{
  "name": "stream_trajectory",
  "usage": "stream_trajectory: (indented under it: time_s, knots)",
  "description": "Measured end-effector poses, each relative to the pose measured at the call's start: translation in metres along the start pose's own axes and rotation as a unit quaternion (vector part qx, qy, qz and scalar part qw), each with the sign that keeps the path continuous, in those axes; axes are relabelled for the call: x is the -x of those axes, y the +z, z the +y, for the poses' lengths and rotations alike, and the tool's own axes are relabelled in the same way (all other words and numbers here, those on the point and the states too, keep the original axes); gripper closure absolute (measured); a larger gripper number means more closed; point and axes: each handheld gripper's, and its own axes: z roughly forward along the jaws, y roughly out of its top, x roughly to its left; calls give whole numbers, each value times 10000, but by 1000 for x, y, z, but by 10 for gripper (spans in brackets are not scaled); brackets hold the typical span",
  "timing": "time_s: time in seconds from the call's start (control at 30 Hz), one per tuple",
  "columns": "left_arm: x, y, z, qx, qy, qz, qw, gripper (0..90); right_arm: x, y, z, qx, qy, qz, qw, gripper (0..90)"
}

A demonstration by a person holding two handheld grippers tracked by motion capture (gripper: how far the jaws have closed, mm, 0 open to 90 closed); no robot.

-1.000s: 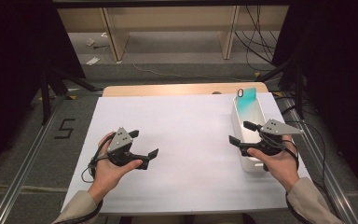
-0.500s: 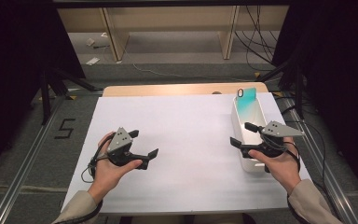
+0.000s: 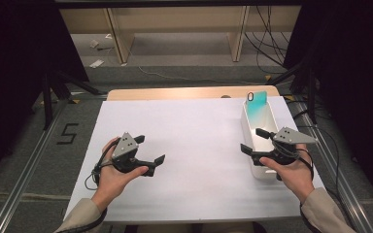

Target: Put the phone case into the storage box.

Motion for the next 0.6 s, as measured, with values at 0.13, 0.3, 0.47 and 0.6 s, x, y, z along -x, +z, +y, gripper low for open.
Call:
stream_trajectory:
  time_s: [0.13,0.3,0.47,0.6]
  knots:
    - [0,0,0,11,-4,-4,10000,16,0,0,0,2,-5,3,10000,186]
    - [-1,0,0,15,-13,1,10000,17,0,0,0,7,-18,-3,10000,183]
    - [-1,0,0,12,-13,5,10000,17,0,1,0,19,-10,-5,10000,181]
    - [-1,0,0,8,-6,3,10000,17,0,1,0,21,-14,-9,10000,179]
